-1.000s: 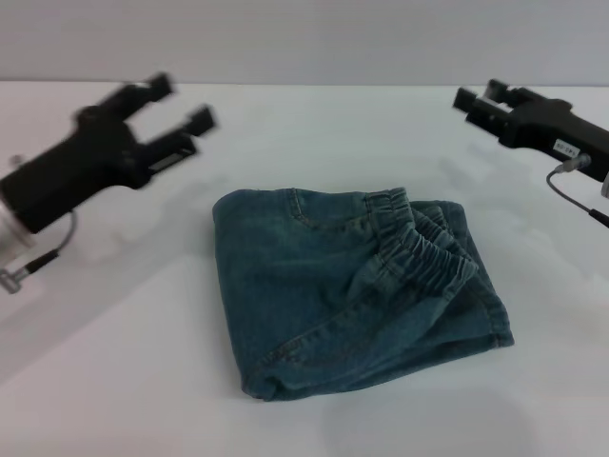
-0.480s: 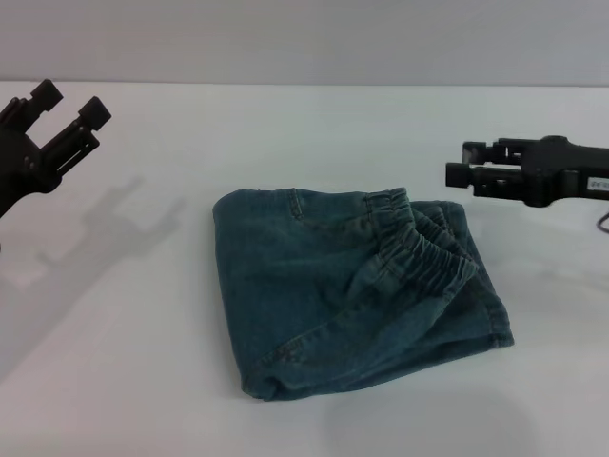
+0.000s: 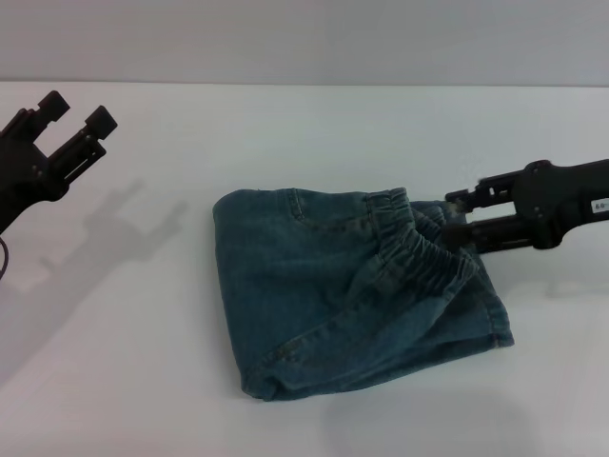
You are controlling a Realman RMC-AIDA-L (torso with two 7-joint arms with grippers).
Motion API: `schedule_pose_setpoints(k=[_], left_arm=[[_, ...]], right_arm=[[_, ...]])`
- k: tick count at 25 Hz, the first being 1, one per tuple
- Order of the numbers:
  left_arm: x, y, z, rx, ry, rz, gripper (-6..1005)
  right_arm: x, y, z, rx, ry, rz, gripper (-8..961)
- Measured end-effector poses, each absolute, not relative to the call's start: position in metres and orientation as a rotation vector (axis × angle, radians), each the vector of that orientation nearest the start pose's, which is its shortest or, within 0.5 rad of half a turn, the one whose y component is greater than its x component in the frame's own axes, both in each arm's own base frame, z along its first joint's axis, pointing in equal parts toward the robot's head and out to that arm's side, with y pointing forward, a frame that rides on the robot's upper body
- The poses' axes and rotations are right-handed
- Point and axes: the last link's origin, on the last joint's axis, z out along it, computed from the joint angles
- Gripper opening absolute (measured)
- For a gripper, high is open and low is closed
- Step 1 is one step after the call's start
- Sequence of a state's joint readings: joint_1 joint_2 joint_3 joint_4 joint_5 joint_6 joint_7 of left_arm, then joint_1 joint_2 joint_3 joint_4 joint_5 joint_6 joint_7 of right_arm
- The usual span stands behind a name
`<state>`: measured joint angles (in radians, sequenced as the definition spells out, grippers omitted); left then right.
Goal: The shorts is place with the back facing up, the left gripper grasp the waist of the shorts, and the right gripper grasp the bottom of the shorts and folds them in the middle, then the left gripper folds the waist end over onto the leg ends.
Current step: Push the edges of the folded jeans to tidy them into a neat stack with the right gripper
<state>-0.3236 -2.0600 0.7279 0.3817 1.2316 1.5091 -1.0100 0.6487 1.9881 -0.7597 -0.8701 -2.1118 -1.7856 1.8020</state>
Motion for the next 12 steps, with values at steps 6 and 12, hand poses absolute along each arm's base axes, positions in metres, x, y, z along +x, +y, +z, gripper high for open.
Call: schedule_pose_setpoints(k=[6,12], left_arm=[[-0.314,0.299,0.034,-1.967,-0.635,-1.163,827],[-0.314,0.299,0.034,-1.962,-0.638,-1.164,827]], right_arm=[[0.190,0.343,0.022,-3.147,0.695,0.406,595],[0.164,0.330,-0.027,-3.341,0.621,0.186,592]])
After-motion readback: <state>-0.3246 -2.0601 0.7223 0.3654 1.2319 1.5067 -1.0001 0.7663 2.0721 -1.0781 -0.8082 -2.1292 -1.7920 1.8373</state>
